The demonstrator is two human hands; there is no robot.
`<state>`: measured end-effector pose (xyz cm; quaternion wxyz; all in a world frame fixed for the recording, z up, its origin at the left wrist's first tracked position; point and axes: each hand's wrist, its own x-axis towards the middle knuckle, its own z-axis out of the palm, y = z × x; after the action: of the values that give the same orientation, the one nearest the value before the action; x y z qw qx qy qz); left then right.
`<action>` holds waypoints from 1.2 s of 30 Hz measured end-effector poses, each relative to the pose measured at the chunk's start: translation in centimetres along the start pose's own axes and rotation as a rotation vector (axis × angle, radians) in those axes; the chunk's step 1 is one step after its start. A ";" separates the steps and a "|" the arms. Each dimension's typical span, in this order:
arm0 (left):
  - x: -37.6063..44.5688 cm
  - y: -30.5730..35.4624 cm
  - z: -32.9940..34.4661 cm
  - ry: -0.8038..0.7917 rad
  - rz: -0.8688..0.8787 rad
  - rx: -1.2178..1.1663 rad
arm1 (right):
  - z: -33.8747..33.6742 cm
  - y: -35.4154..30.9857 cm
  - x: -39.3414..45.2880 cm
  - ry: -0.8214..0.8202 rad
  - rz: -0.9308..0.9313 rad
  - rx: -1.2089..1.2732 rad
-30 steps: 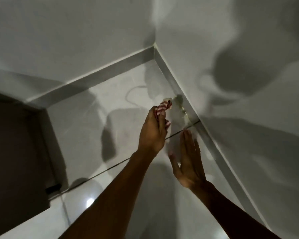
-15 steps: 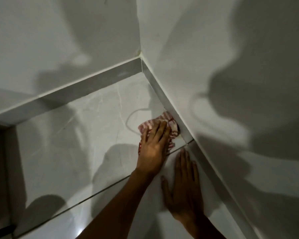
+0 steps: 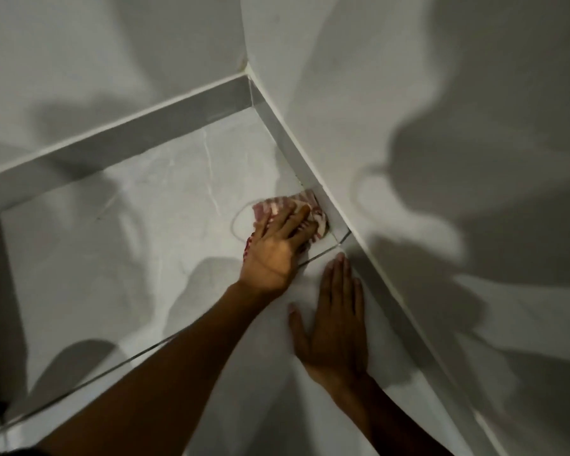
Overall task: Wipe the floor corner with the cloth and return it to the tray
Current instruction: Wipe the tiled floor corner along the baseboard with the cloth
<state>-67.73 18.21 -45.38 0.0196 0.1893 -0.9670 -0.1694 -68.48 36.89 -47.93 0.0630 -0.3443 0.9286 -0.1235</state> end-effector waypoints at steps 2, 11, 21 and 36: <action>-0.8 -1.7 -1.0 -0.010 0.060 0.066 | 0.0 -0.2 -0.2 0.000 0.042 -0.006; -0.2 1.2 0.3 0.036 0.005 -0.059 | -0.4 -0.4 -0.6 0.012 0.033 0.005; 2.4 3.9 0.3 0.112 -0.361 -0.176 | -0.4 1.5 -1.2 -0.059 -0.001 -0.061; -0.5 5.7 1.3 -0.031 -0.252 0.014 | -0.9 1.5 -1.4 -0.099 -0.051 -0.083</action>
<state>-69.49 23.80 -44.69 -0.0181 0.3069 -0.9369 -0.1668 -68.60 39.07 -47.40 0.0912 -0.3759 0.9195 -0.0693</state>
